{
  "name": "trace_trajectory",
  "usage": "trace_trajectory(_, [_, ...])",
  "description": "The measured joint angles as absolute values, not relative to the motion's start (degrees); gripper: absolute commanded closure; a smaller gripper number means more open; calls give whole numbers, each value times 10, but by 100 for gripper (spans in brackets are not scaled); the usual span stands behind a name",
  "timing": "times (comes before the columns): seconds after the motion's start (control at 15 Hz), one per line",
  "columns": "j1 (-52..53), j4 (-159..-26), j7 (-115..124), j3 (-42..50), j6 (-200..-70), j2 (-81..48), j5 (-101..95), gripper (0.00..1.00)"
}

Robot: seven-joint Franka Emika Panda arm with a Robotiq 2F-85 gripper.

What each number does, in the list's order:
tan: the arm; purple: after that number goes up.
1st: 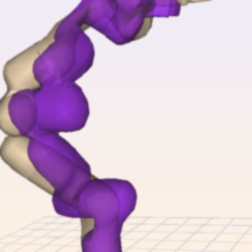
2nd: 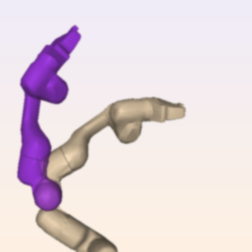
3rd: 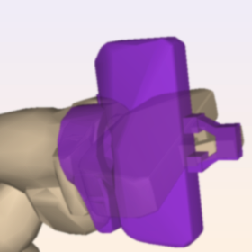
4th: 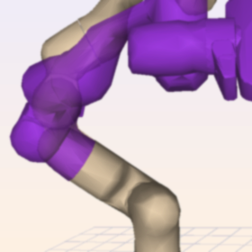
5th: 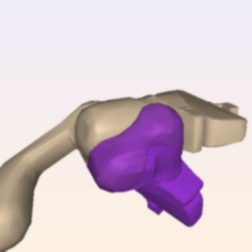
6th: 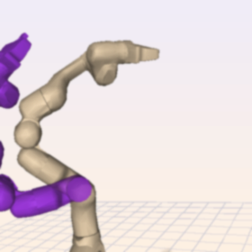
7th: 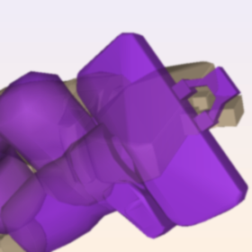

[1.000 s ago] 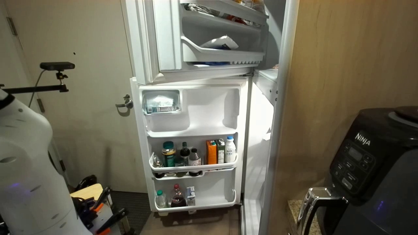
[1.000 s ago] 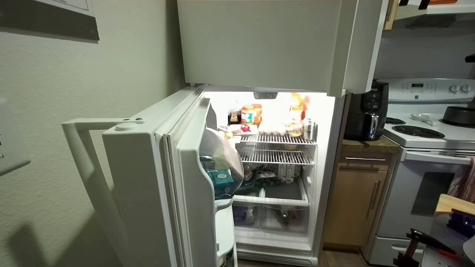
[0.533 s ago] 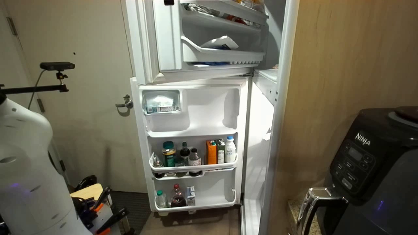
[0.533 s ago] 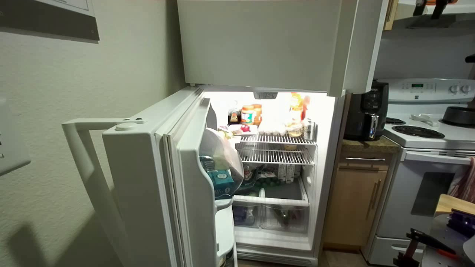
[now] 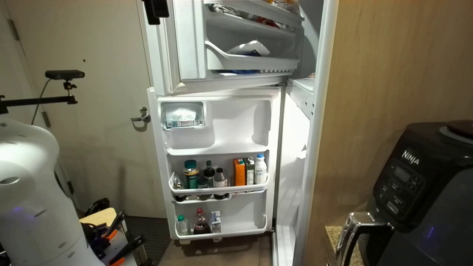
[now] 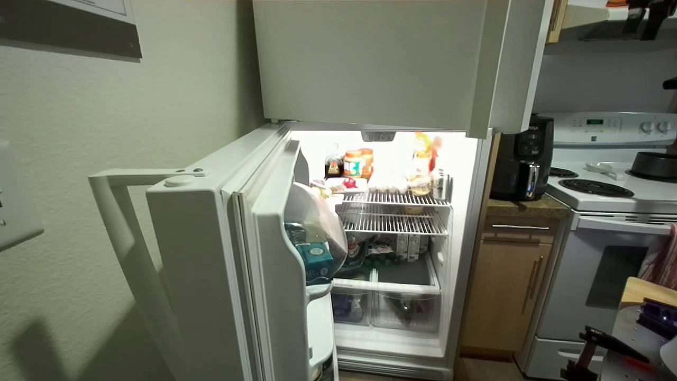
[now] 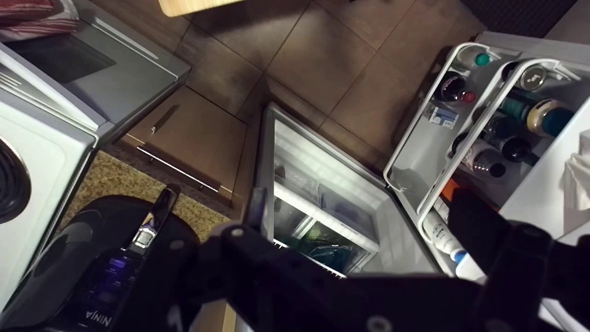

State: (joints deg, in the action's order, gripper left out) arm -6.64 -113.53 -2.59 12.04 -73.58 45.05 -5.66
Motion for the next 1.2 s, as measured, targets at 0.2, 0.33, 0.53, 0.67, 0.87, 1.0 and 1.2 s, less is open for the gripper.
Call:
trace_trajectory(0.2, [-62, -1178, -42, 113, -736, 500, -56, 0])
trace_trajectory(0.33, [-53, -1203, -56, 112, -736, 528, -56, 0])
trace_trajectory(0.53, [-34, -1232, -74, 112, -736, 560, -54, 0])
trace_trajectory(0.67, [-19, -1247, -86, 112, -736, 575, -50, 0])
trace_trajectory(0.87, [5, -1261, -105, 112, -736, 589, -36, 0])
trace_trajectory(1.0, [20, -1269, -115, 112, -736, 595, -20, 0])
trace_trajectory(1.2, [45, -1273, -135, 110, -735, 599, 10, 0])
